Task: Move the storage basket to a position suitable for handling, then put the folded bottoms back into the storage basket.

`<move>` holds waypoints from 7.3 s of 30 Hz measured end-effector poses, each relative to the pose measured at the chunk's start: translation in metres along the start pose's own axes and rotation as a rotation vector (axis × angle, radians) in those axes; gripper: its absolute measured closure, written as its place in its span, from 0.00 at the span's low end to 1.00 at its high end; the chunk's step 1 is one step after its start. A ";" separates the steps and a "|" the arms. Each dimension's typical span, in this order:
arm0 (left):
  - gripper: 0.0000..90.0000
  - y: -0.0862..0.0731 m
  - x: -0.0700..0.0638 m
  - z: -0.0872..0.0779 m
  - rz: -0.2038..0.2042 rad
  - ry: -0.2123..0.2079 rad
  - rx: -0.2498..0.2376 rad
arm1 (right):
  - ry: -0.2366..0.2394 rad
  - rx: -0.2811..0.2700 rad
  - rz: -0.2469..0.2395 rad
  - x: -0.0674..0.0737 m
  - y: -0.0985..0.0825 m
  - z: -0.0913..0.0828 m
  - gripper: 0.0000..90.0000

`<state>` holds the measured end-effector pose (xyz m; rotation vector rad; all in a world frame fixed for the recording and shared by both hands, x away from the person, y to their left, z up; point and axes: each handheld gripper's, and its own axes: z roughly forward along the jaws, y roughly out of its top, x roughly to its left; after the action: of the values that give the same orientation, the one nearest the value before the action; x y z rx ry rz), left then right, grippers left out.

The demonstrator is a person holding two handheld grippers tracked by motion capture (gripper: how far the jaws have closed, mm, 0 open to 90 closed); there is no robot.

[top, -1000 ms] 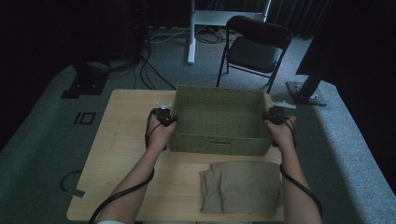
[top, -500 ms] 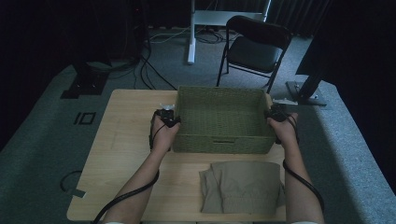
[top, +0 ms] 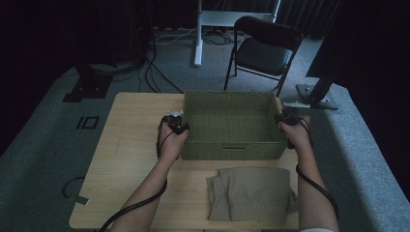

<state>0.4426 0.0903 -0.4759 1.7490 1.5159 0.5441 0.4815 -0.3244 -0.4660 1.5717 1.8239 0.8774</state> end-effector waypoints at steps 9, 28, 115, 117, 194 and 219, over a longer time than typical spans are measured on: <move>0.86 0.003 0.006 0.003 0.005 -0.033 0.003 | 0.015 -0.005 0.057 0.000 -0.007 -0.005 0.86; 0.85 -0.005 -0.002 -0.005 0.032 -0.040 0.009 | 0.002 0.004 0.060 -0.002 -0.019 -0.017 0.86; 0.20 -0.031 -0.041 -0.093 0.337 -0.439 -0.087 | 0.224 -0.196 -0.103 0.011 -0.076 -0.119 0.18; 0.20 -0.035 -0.045 -0.094 0.345 -0.452 -0.084 | 0.224 -0.194 -0.108 0.012 -0.081 -0.121 0.18; 0.17 -0.148 -0.116 -0.032 0.446 -0.460 0.133 | 0.259 0.063 -0.119 0.026 -0.195 -0.104 0.28; 0.92 -0.123 -0.116 -0.054 0.479 -0.571 0.090 | 0.348 0.009 -0.032 0.043 -0.178 -0.129 0.88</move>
<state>0.2990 -0.0049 -0.5182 2.1159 0.7386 0.1708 0.2655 -0.3132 -0.5252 1.4595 2.0851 1.1876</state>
